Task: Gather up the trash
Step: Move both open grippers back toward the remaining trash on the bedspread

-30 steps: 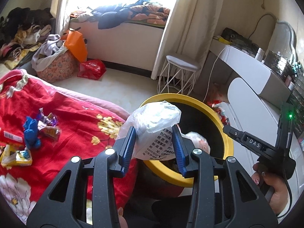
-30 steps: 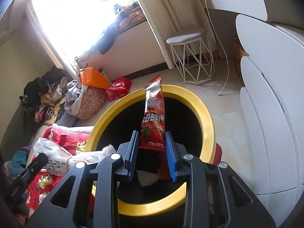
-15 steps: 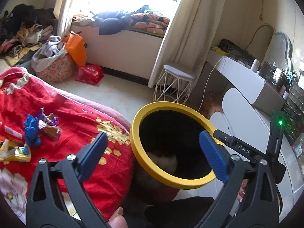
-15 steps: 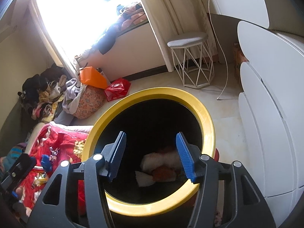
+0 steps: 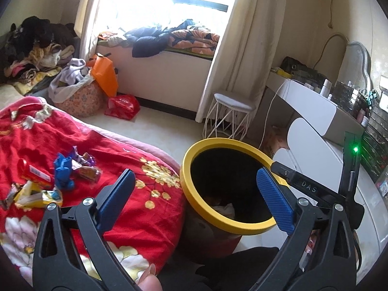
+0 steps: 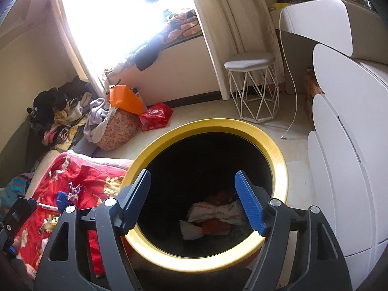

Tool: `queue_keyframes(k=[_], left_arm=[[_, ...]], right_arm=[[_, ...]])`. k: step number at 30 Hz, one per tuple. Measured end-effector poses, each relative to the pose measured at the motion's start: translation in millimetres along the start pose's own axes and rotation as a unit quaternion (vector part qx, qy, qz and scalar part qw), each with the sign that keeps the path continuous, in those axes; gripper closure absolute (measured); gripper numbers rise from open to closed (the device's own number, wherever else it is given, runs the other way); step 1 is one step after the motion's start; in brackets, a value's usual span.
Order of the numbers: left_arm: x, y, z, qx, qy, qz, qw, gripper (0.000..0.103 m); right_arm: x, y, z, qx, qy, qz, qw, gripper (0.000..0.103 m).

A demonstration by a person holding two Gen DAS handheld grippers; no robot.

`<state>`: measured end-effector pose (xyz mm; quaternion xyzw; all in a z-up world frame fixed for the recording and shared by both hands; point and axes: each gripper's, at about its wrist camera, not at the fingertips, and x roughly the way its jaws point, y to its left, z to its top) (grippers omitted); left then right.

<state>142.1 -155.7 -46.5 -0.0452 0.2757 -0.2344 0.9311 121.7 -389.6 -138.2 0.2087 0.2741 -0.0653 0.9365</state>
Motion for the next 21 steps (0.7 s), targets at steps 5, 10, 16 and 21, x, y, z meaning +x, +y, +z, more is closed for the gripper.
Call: queue_keyframes(k=[5, 10, 16, 21], left_arm=[[-12, 8, 2, -0.003, -0.012, 0.009, 0.9999, 0.011], [-24, 20, 3, -0.013, -0.023, 0.018, 0.9995, 0.011], [-37, 33, 6, -0.027, -0.040, 0.030, 0.9984, 0.011], [-49, 46, 10, -0.038, -0.052, 0.040, 0.9971, 0.011]], right_arm=[[-5, 12, -1, -0.012, -0.007, 0.005, 1.000, 0.029], [-10, 23, -2, -0.023, -0.013, 0.011, 1.000, 0.029], [-17, 40, -4, -0.041, -0.018, 0.022, 0.999, 0.028], [-21, 54, -5, -0.058, -0.020, 0.032, 0.998, 0.027]])
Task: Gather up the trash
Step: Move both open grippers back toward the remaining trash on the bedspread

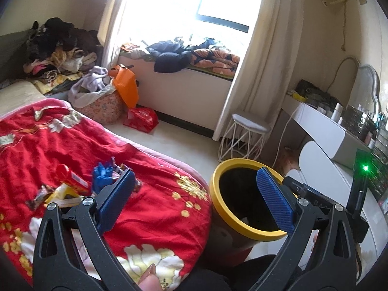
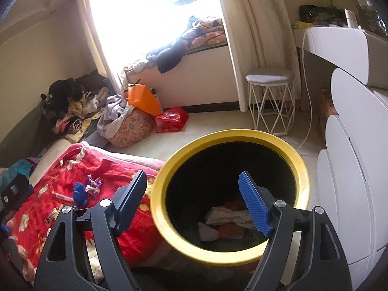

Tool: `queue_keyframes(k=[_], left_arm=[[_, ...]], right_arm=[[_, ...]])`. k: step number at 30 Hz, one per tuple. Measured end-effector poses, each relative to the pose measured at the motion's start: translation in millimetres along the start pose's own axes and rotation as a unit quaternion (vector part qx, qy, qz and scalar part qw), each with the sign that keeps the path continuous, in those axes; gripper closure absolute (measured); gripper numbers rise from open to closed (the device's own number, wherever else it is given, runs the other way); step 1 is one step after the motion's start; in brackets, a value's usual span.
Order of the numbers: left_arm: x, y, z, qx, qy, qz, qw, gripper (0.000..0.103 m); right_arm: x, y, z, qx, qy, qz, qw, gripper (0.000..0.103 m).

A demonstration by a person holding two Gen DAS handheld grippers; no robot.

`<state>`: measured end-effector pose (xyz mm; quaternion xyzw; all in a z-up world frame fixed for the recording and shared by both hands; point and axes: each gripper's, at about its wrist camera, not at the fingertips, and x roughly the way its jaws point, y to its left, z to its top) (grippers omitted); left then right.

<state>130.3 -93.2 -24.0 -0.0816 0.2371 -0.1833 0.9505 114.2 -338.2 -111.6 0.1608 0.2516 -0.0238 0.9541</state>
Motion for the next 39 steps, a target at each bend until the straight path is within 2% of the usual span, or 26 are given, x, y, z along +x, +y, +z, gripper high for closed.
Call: queue_keyframes(k=[23, 34, 39], left_arm=[[-28, 68, 15, -0.044, -0.036, 0.057, 0.9968, 0.011], [-40, 115, 18, -0.076, -0.045, 0.100, 0.9911, 0.011], [-44, 138, 18, -0.097, -0.046, 0.118, 0.9872, 0.011]], right_arm=[[-3, 96, -14, -0.100, 0.012, 0.070, 0.992, 0.025], [4, 134, -26, -0.141, 0.025, 0.103, 0.984, 0.025], [19, 148, -28, -0.153, 0.041, 0.116, 0.980, 0.025]])
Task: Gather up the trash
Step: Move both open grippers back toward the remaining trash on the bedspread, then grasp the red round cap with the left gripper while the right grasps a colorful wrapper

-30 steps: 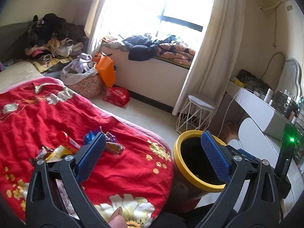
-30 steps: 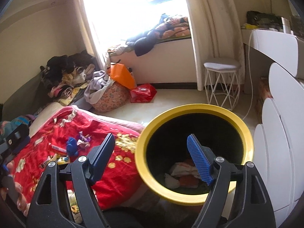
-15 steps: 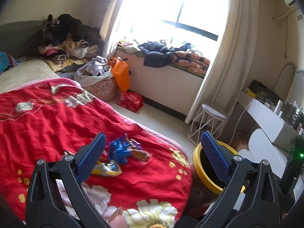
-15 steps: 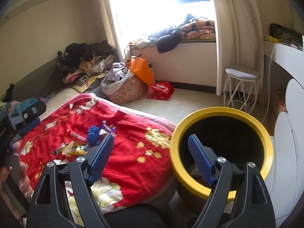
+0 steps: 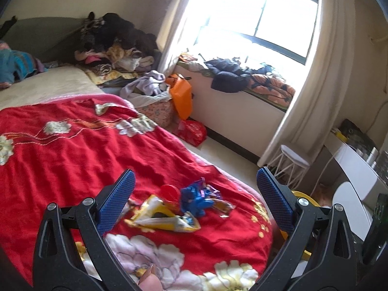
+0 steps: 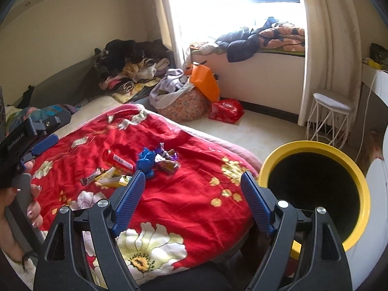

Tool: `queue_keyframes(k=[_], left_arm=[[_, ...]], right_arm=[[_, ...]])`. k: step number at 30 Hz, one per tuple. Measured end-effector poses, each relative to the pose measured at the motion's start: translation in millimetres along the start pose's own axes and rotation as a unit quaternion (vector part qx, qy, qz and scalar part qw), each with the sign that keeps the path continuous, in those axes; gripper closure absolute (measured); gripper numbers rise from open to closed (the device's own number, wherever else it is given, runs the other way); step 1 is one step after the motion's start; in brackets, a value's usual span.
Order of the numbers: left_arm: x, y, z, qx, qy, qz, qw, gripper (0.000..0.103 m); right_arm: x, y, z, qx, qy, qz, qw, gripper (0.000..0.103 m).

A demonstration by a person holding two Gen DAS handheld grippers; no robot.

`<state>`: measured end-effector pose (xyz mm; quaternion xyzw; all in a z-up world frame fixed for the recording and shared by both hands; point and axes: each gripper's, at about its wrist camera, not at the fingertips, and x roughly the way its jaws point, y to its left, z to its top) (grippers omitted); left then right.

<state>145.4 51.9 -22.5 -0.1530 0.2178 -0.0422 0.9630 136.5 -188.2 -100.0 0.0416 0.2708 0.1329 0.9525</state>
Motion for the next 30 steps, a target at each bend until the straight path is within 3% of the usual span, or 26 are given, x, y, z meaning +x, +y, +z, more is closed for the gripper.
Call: queue_keyframes(k=[9, 18, 30], left_arm=[[17, 39, -3, -0.026, 0.022, 0.028, 0.9990, 0.011], [51, 48, -18, -0.030, 0.073, 0.017, 0.9967, 0.011], [84, 29, -28, 0.007, 0.108, 0.002, 0.9942, 0.027]], right_arm=[[45, 16, 4, -0.021, 0.025, 0.009, 0.999, 0.025], [101, 10, 3, 0.012, 0.072, 0.018, 0.997, 0.025], [159, 6, -1, 0.055, 0.130, 0.045, 0.989, 0.054]])
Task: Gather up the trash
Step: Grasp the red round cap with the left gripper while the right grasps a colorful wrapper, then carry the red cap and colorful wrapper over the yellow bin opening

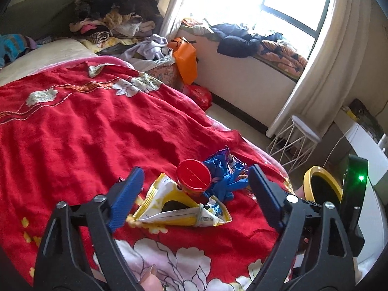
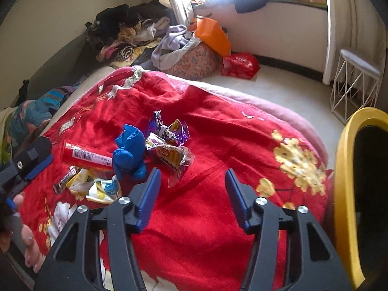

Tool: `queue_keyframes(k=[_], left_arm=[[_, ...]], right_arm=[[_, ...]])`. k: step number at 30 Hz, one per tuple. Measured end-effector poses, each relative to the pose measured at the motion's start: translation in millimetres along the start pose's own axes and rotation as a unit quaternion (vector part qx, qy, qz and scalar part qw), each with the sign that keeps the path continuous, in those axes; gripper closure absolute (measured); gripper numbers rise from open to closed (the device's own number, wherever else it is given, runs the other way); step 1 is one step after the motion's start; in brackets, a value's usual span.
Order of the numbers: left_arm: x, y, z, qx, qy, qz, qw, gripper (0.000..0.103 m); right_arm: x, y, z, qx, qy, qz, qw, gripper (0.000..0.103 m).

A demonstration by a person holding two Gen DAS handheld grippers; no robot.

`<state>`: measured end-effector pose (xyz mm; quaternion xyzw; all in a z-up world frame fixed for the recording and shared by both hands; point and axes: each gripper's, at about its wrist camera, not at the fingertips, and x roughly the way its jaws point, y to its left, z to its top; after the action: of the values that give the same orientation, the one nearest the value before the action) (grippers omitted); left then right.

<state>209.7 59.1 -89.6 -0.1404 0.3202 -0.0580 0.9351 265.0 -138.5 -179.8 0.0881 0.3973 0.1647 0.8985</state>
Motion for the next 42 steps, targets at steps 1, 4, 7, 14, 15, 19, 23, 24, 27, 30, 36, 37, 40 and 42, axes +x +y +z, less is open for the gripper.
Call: queue_keyframes(k=[1, 4, 7, 14, 15, 19, 23, 24, 27, 30, 36, 37, 40, 42], left_arm=[[3, -2, 0, 0.002, 0.002, 0.002, 1.0000, 0.028], [9, -1, 0, -0.002, 0.009, 0.003, 1.0000, 0.031], [14, -1, 1, -0.003, 0.012, 0.007, 0.9999, 0.037], [24, 2, 0, -0.012, 0.027, 0.011, 0.9995, 0.058], [25, 2, 0, -0.012, 0.030, 0.011, 0.9994, 0.061], [27, 3, -3, -0.012, 0.036, 0.011, 0.9992, 0.077], [21, 1, -7, -0.016, 0.031, 0.005, 0.9994, 0.078], [18, 0, -9, -0.015, 0.029, 0.003, 0.9995, 0.078], [8, -4, -10, -0.009, 0.020, -0.005, 0.9997, 0.078], [-4, -9, -11, -0.005, 0.011, -0.016, 0.9998, 0.078], [-26, -22, -8, 0.009, -0.004, -0.040, 0.9992, 0.078], [-31, -25, -8, 0.012, -0.008, -0.044, 0.9989, 0.078], [-43, -32, -3, 0.019, -0.019, -0.056, 0.9981, 0.078], [-51, -35, -1, 0.022, -0.028, -0.060, 0.9975, 0.078]], right_arm=[[2, 0, 1, 0.002, 0.002, 0.001, 1.000, 0.058], [8, -1, 3, 0.011, 0.008, 0.009, 1.000, 0.070], [9, 0, 3, 0.010, 0.012, 0.010, 1.000, 0.086], [-5, -3, -3, 0.008, -0.001, 0.014, 1.000, 0.094], [-9, -4, -4, 0.008, -0.004, 0.014, 1.000, 0.094], [-25, -9, -11, 0.006, -0.018, 0.010, 1.000, 0.094], [-36, -10, -19, 0.000, -0.022, 0.003, 1.000, 0.094], [-38, -10, -20, -0.002, -0.024, 0.002, 1.000, 0.095], [-47, -11, -22, -0.008, -0.032, -0.003, 0.999, 0.095], [-56, -11, -26, -0.011, -0.038, -0.004, 0.999, 0.095], [-76, -13, -28, -0.015, -0.054, -0.007, 0.998, 0.095], [-80, -14, -28, -0.016, -0.058, -0.007, 0.998, 0.095], [-89, -16, -29, -0.013, -0.065, -0.007, 0.998, 0.095], [-96, -18, -29, -0.012, -0.070, -0.009, 0.997, 0.095]])
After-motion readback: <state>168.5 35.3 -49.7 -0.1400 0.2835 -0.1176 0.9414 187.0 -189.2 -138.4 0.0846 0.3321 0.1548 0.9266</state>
